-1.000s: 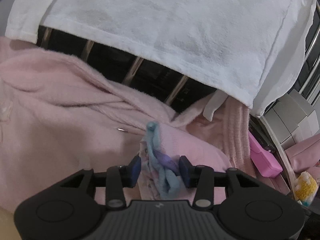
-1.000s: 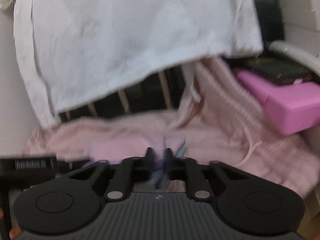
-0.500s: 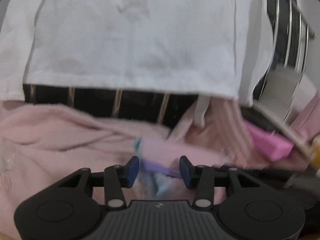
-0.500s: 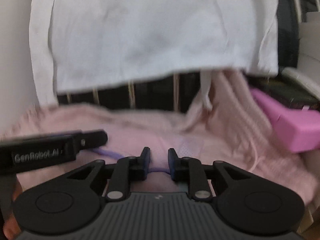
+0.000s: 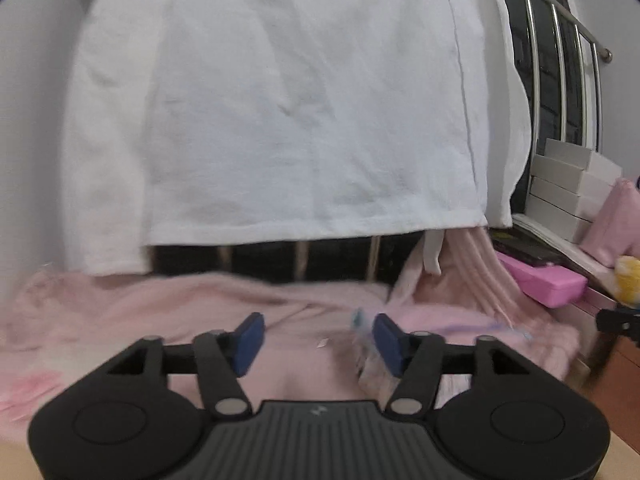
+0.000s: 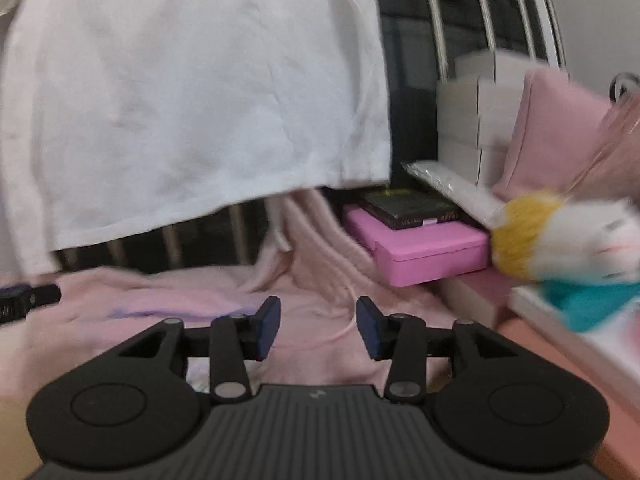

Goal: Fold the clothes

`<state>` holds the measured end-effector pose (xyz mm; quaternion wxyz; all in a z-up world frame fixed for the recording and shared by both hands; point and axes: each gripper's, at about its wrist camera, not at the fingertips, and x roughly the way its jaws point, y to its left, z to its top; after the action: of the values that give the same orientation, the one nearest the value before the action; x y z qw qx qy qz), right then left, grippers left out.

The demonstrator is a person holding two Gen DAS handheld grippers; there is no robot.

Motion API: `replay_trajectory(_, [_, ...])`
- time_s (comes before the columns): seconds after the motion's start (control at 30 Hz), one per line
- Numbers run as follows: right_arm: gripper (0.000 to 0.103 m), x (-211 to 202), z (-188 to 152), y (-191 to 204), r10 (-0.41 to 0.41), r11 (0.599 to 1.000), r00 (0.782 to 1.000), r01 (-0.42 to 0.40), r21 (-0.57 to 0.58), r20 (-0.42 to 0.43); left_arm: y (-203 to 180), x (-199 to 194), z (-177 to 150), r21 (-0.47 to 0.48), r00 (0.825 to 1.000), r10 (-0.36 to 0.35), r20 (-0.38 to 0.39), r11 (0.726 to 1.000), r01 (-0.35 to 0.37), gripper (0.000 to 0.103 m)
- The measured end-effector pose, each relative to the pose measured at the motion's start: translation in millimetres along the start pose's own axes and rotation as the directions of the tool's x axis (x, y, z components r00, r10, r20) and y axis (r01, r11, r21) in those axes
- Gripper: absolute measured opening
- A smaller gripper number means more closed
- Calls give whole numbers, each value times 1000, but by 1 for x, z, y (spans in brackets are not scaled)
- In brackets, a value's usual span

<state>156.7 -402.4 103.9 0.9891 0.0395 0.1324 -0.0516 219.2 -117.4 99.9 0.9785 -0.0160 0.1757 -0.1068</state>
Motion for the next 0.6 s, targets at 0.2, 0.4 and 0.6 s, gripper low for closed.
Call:
replay_trajectory(0.2, [102, -123, -32, 58, 181, 983, 983, -182, -31, -14, 53, -127, -67, -70, 979, 64, -191, 994, -79, 94])
replay_trajectory(0.4, [102, -165, -107, 143, 240, 968, 952, -248, -21, -189, 80, -173, -142, -115, 918, 146, -368, 973, -201, 95])
replay_trajectory(0.6, [103, -175, -146, 197, 189, 972, 947, -218, -87, -260, 90, -200, -162, -55, 937, 146, -317, 984, -172, 95])
